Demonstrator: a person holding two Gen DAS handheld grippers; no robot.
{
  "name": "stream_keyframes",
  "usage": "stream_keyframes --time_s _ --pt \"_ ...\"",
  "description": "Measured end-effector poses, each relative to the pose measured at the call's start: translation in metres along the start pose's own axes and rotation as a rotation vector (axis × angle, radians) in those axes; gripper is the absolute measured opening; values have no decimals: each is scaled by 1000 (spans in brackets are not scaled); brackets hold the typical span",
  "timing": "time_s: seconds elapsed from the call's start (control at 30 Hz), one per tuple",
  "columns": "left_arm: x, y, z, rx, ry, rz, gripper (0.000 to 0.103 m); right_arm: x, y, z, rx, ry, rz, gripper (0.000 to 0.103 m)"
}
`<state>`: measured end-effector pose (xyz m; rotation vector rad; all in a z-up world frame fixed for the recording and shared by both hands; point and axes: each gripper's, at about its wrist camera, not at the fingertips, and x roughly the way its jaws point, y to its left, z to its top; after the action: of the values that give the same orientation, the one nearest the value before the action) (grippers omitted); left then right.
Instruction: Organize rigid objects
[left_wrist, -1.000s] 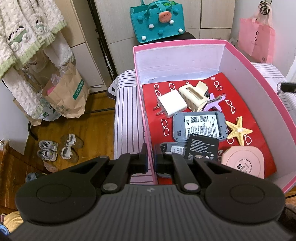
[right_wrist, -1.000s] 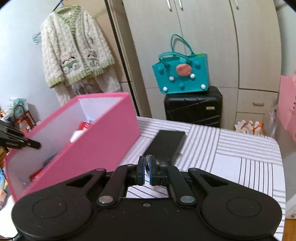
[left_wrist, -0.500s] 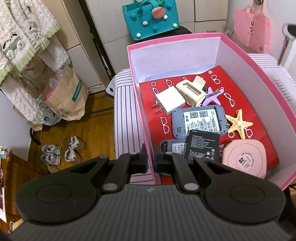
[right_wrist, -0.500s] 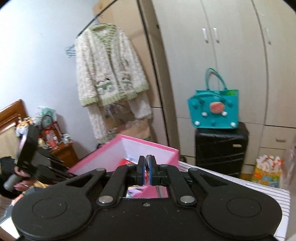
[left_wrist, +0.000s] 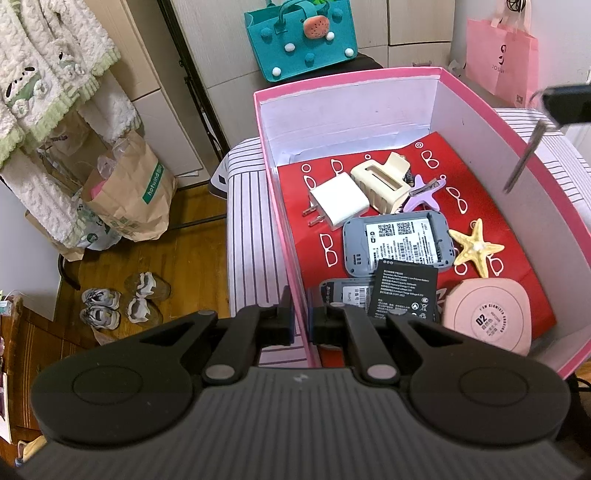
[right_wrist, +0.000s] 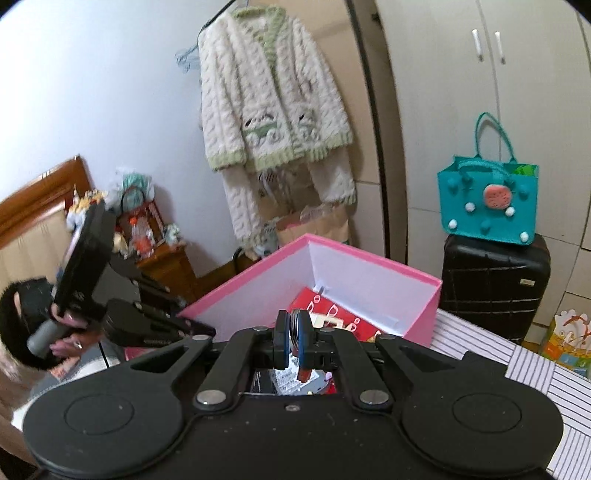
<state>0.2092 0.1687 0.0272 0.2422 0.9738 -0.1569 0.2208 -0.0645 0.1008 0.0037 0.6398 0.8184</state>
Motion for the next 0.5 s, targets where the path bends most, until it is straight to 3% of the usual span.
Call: stream_keyframes --time_s 0.3,0.5 --pt "-2 1 -1 4 -2 -3 6 40 -3 -4 -68 91 -73 6" --pt "-2 1 0 5 -1 -4 6 49 -10 -4 -82 90 -124 7"
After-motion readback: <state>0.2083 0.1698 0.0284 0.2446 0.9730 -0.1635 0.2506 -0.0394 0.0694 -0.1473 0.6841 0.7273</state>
